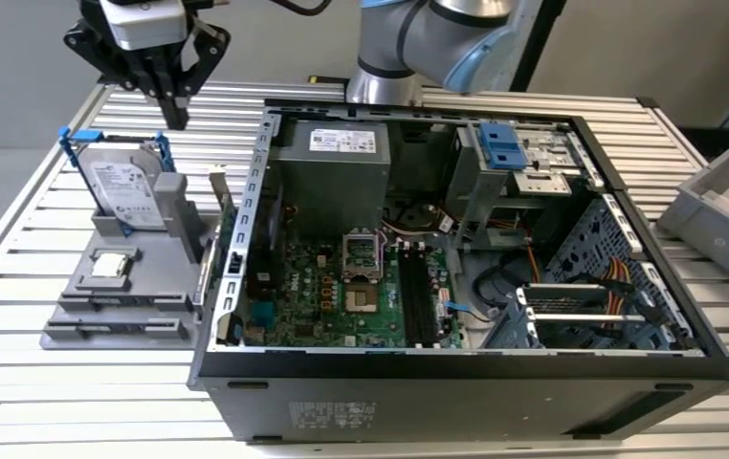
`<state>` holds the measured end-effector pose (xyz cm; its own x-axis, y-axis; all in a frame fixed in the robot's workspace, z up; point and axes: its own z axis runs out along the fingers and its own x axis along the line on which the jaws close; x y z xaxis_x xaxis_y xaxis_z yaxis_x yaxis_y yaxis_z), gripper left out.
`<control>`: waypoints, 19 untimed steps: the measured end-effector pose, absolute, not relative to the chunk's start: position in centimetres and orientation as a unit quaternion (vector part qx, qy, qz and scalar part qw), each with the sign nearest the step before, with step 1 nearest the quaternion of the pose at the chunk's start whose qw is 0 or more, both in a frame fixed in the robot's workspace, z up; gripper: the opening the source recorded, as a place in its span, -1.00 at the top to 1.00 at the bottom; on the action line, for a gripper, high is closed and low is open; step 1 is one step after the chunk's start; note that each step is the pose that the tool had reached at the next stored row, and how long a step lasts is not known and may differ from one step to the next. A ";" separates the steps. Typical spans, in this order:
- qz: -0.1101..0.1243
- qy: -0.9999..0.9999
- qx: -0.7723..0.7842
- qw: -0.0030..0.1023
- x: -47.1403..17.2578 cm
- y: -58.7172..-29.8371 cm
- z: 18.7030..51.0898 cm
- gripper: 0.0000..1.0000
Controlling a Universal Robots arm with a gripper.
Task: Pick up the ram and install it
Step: 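Reach for the ram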
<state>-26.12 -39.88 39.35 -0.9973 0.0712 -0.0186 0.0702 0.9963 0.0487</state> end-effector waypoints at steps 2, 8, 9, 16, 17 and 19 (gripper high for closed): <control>0.024 0.999 0.035 0.010 -26.4 -39.9 39.3 1.00; 0.024 0.999 0.035 0.010 -27.1 -39.9 39.3 1.00; 0.024 0.999 0.035 0.010 -27.3 -39.9 39.3 1.00; 0.024 0.999 0.035 0.010 -28.2 -39.9 39.3 1.00; 0.024 0.999 0.035 0.010 -28.4 -39.9 39.3 1.00; 0.024 0.999 0.035 0.010 -28.6 -39.9 39.3 1.00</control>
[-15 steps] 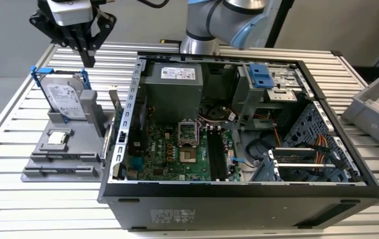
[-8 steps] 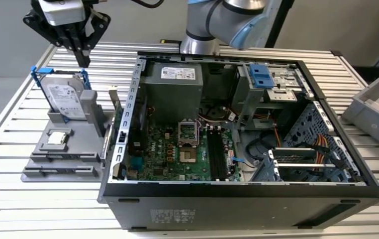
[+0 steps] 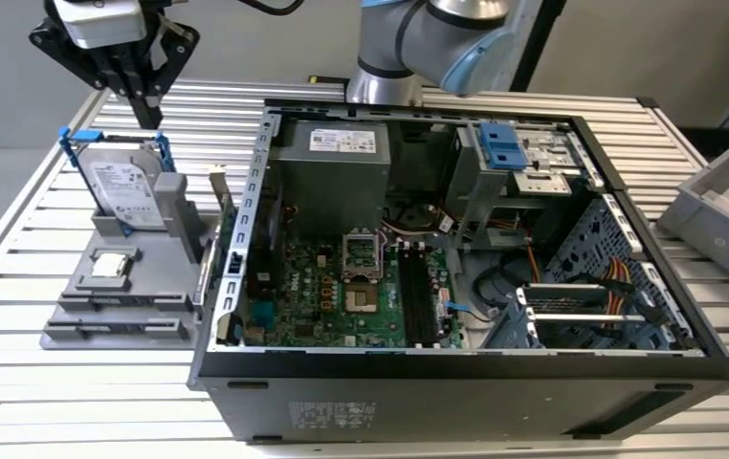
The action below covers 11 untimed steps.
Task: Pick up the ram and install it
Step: 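Reach for the ram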
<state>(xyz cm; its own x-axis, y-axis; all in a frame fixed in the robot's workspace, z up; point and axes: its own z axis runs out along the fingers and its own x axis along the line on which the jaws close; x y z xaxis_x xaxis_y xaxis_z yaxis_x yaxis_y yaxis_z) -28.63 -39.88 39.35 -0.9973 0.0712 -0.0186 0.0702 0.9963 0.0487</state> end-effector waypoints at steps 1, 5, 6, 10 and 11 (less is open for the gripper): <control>0.024 0.999 0.035 0.010 -28.8 -39.9 39.3 1.00; 0.024 0.999 0.035 0.010 -29.4 -39.9 39.3 1.00; 0.024 0.999 0.035 0.010 -29.5 -39.9 39.3 1.00; 0.024 0.999 0.034 0.010 -30.1 -39.9 39.3 1.00; 0.024 0.999 0.033 0.010 -30.2 -39.9 39.3 1.00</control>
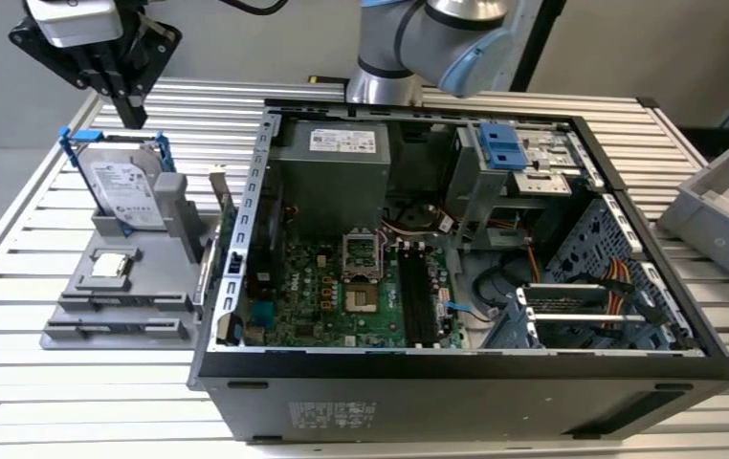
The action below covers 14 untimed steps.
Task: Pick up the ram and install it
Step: 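Reach for the ram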
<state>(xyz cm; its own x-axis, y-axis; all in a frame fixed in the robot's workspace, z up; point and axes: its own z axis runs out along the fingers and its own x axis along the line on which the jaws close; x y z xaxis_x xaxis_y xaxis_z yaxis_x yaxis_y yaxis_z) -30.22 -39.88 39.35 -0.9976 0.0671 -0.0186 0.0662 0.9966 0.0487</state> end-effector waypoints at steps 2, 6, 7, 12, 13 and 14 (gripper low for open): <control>0.024 0.999 0.032 0.010 -30.5 -39.9 39.3 1.00; 0.024 0.999 0.028 0.010 -31.0 -39.9 39.3 1.00; 0.024 0.999 0.027 0.010 -31.2 -39.9 39.3 1.00; 0.024 0.999 0.024 0.010 -31.9 -39.9 39.3 1.00; 0.024 0.999 0.024 0.010 -32.0 -39.9 39.3 1.00; 0.024 0.999 0.023 0.010 -32.1 -39.9 39.3 1.00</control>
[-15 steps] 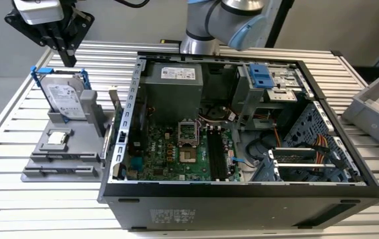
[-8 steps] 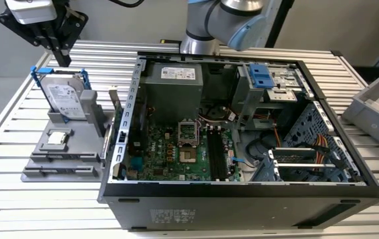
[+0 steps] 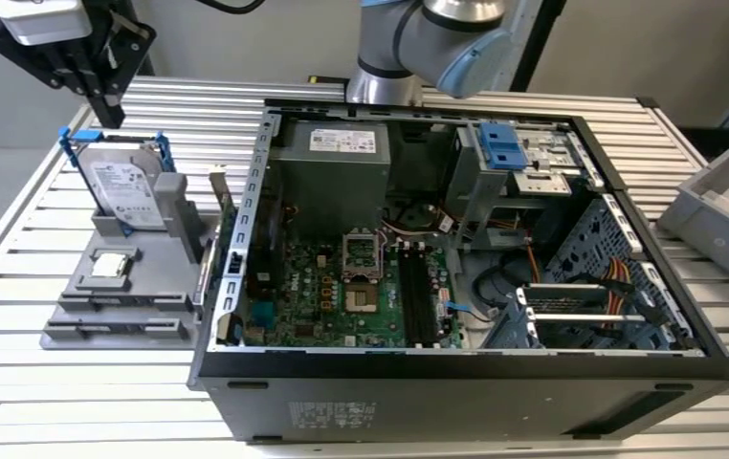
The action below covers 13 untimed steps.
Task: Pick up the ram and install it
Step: 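Reach for the ram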
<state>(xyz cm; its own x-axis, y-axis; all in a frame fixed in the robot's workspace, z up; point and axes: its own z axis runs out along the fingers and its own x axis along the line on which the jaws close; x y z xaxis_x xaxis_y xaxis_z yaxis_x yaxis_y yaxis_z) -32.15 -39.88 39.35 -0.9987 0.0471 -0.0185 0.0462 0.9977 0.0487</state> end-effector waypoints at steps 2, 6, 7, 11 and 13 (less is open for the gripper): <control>0.024 0.999 0.022 0.010 -32.4 -39.9 39.3 1.00; 0.024 0.999 0.021 0.010 -33.0 -39.9 39.3 1.00; 0.024 0.999 0.020 0.010 -33.2 -39.9 39.3 1.00; 0.024 0.999 0.018 0.010 -33.8 -39.9 39.3 1.00; 0.024 1.000 0.018 0.010 -34.1 -39.9 39.3 1.00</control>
<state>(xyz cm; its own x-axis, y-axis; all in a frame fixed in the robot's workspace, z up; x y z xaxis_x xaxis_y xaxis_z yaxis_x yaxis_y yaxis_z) -34.09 -39.88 39.35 -0.9992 0.0356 -0.0185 0.0347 0.9982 0.0487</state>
